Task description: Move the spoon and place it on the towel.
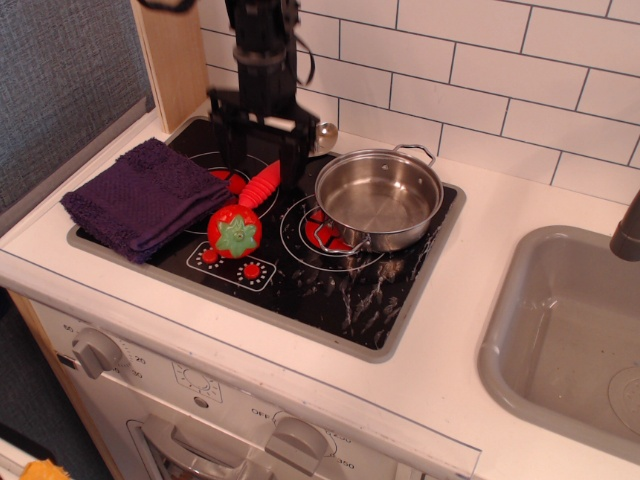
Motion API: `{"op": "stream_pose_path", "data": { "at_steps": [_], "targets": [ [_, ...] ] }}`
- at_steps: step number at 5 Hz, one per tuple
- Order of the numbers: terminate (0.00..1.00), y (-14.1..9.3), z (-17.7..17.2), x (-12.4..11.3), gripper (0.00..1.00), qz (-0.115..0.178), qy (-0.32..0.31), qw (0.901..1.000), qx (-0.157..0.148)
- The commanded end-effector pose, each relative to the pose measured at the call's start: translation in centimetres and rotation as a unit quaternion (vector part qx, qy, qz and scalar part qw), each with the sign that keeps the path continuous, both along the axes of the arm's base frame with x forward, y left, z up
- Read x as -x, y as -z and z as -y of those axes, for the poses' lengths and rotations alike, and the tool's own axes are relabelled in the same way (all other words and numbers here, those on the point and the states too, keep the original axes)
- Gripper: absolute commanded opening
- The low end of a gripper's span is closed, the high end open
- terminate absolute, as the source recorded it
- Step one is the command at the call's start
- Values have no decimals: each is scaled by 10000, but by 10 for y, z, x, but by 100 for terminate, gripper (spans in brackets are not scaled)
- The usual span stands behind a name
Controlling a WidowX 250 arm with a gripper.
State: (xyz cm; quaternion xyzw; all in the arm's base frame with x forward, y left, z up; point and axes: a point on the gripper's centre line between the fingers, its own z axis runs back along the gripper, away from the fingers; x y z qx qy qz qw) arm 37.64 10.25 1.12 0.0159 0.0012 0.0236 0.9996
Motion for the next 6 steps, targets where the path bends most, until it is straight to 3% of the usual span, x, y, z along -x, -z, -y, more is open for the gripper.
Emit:
{"op": "stream_pose_path", "data": {
  "at_steps": [1, 2, 3, 5, 6],
  "targets": [
    [0, 7, 3, -4, 100, -8, -5, 10000, 3],
    [0, 9, 2, -4, 0, -31, -74, 9999, -80],
    [0, 6, 2, -4, 0, -30, -107, 9998, -193],
    [0, -59, -5, -1, 0, 765, -448, 9960, -147],
    [0, -83, -25, 24, 0, 1027, -643, 9926, -61]
  ]
}}
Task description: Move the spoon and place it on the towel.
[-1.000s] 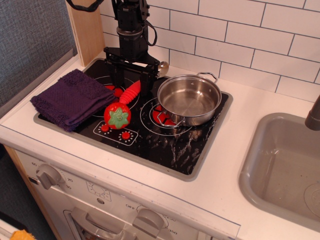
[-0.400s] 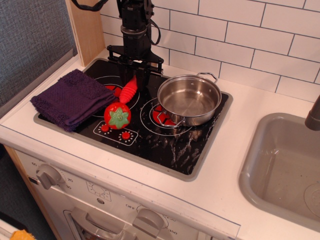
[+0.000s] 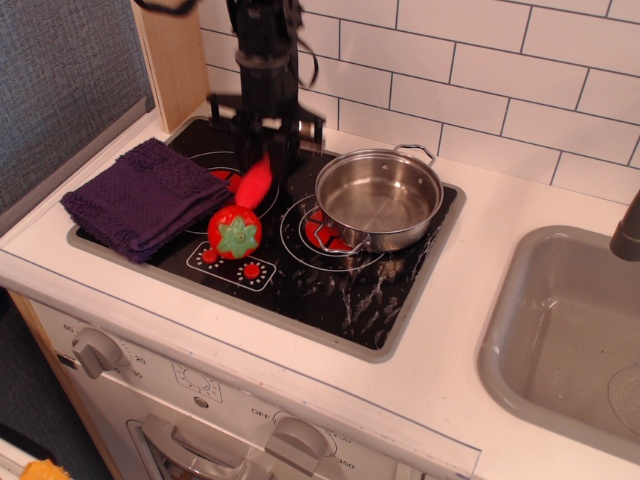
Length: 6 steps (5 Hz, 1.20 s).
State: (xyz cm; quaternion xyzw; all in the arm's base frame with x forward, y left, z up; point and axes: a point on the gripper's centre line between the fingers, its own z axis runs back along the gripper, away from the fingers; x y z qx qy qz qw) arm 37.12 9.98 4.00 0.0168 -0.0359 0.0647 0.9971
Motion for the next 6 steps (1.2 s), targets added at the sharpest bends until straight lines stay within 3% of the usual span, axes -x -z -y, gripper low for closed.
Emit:
{"op": "stream_pose_path", "data": {
  "at_steps": [1, 2, 3, 4, 5, 6],
  "targets": [
    [0, -50, -51, 51, 0, 486, -130, 9987, -85],
    [0, -35, -75, 79, 0, 169, 220, 9996, 40],
    [0, -23, -78, 88, 0, 99, 383, 9990, 217],
    [0, -21, -72, 82, 0, 129, 674, 9975, 153],
    [0, -20, -64, 81, 100, 121, 855, 9962, 76],
    [0, -24, -56, 81, 100, 177, 981, 9950, -16]
  ]
}}
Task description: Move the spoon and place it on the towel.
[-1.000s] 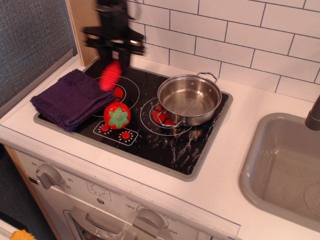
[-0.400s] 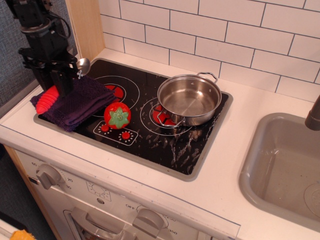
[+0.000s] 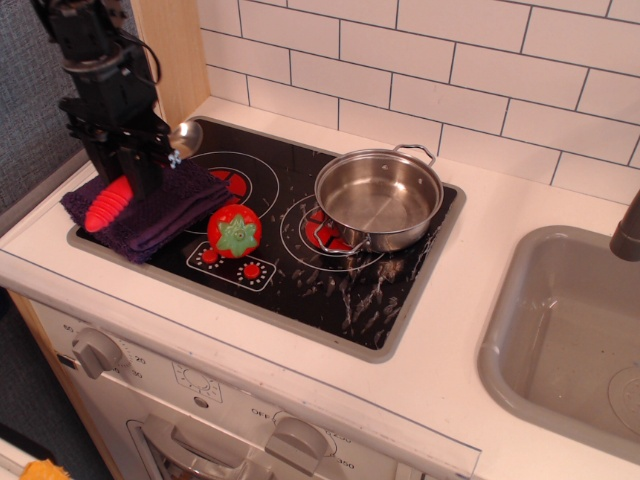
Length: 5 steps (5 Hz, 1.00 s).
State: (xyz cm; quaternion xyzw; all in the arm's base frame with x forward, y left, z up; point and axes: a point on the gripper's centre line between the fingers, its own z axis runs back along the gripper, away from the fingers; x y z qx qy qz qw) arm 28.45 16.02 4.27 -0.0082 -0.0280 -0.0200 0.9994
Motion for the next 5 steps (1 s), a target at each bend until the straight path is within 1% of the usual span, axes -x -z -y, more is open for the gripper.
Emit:
{"op": "stream_pose_path", "data": {
  "at_steps": [1, 2, 4, 5],
  "targets": [
    [0, -30, 12, -6, 100, 340, 222, 9988, -290],
    [0, -35, 20, -6, 100, 314, 285, 9989, -219],
    [0, -35, 23, -6, 100, 263, 274, 9991, -181],
    [100, -35, 23, -6, 100, 263, 274, 9991, -181]
  ]
}}
